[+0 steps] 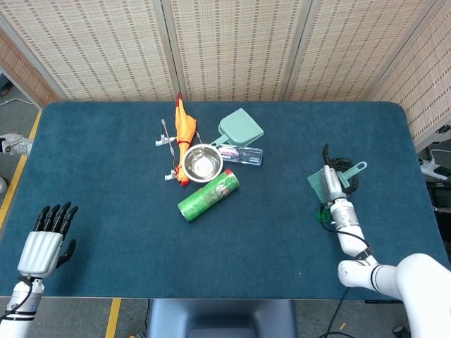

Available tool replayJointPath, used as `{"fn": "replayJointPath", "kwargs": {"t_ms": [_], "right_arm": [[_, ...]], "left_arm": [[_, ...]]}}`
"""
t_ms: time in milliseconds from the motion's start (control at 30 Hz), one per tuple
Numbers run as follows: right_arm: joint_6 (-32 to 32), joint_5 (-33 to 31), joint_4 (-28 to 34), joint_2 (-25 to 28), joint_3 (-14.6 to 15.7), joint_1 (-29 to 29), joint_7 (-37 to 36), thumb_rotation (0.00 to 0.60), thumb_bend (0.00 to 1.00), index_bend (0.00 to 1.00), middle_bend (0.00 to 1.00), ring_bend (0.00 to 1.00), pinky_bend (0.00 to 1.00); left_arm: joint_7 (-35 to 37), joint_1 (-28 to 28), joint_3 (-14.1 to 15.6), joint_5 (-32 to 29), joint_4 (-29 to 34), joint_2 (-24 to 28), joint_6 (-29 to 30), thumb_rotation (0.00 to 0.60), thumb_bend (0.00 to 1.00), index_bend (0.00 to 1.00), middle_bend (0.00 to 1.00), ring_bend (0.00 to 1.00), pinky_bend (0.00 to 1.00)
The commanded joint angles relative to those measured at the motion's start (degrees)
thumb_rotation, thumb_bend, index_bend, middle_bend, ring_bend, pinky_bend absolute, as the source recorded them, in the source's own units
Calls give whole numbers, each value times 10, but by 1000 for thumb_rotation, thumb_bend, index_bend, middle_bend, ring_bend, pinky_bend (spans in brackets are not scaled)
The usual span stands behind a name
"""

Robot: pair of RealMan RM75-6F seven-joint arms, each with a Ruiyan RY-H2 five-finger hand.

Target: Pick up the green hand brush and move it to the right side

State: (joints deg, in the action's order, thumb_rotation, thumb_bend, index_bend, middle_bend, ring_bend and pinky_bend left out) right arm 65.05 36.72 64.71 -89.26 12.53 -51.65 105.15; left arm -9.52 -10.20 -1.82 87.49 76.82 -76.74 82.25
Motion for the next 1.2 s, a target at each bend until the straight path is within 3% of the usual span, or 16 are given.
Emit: {"fn": "replayJointPath", "kwargs": {"t_ms": [33,167,300,500,733,1000,1200], "right_arm": [[3,-1,-11,13,2,13,-4,600,315,958,795,448,0],[-7,15,2,38,-14,23,-62,600,314,958,795,450,0],[-2,81,66,84,-46,33,-203,600,315,958,797,454,0],[-1,170,176,144,-39,43,-289,600,314,958,800,454,0],[23,244,232,157,-2,69,-271,600,315,958,800,454,0],[12,254,190,148,17,88,-222,600,315,958,800,454,0],[-5,247,140,128,9,97,-202,600,314,958,800,454,0]], "left_arm": [[-3,-2,1,-1,-1,-3,-5,600,453,0,0,0,53],[-5,-4,2,-1,-2,-5,-8,600,452,0,0,0,53],[-4,-3,3,2,-1,-3,-3,600,451,0,0,0,54],[-4,-2,6,11,6,-2,5,600,452,0,0,0,53],[-3,1,8,19,12,3,15,600,454,0,0,0,53],[-8,1,10,21,12,1,14,600,453,0,0,0,53],[-18,-1,14,21,9,-6,7,600,452,0,0,0,53]]}}
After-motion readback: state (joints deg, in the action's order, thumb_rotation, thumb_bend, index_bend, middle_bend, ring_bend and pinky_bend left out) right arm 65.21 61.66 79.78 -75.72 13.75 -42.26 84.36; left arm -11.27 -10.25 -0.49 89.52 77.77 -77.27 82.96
